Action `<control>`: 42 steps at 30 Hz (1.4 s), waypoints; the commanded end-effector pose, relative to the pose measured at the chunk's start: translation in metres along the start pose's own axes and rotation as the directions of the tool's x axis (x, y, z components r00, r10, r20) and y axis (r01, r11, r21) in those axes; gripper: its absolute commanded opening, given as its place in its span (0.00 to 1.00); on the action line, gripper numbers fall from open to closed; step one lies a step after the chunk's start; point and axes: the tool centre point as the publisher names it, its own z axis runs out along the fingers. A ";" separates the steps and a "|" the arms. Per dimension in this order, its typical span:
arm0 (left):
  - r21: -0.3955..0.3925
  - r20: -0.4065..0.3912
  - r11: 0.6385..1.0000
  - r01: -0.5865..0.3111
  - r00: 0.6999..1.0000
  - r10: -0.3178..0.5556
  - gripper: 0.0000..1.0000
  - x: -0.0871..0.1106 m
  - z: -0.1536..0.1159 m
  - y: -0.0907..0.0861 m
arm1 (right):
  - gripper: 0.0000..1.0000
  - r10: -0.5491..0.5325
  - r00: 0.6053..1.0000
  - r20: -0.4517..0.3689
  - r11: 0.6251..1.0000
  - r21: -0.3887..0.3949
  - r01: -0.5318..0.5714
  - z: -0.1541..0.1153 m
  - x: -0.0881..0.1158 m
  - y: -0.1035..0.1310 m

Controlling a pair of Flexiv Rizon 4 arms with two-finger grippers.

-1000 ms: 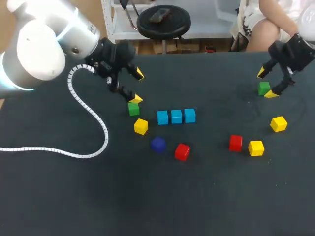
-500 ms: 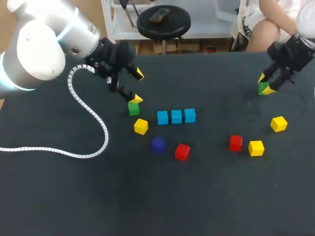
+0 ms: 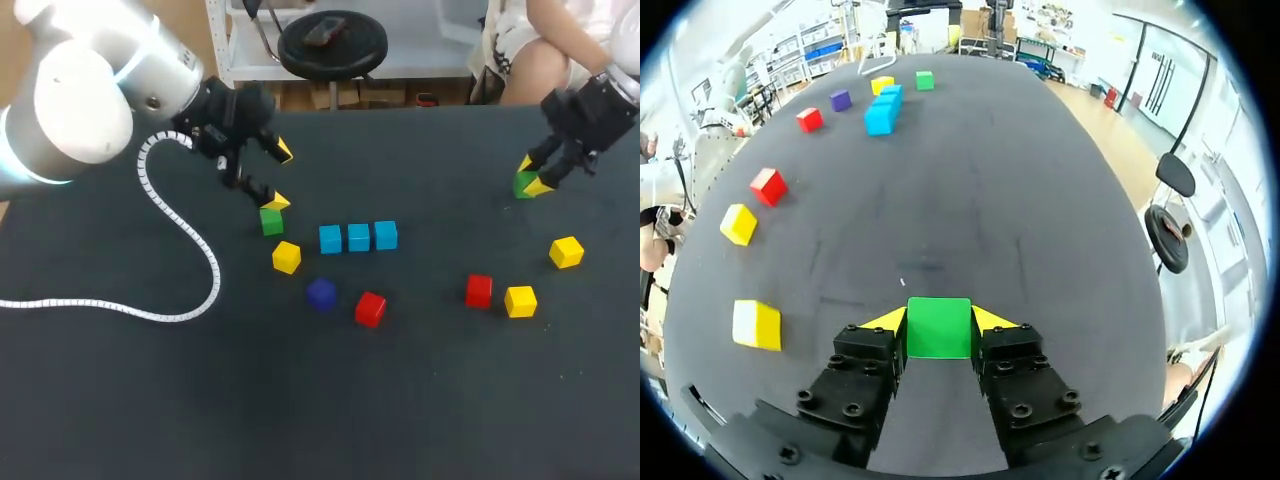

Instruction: Place the blue cubes, place green cubes on the blue cubes, place the yellow cubes on the green cubes, then place the red cubes on the yellow cubes, and place purple cube on the red cubes.

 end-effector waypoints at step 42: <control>0.004 0.002 1.000 -0.003 1.000 0.003 1.00 0.001 0.000 0.002 | 0.05 0.148 0.989 0.020 0.988 0.042 -0.149 0.062 -0.068 0.039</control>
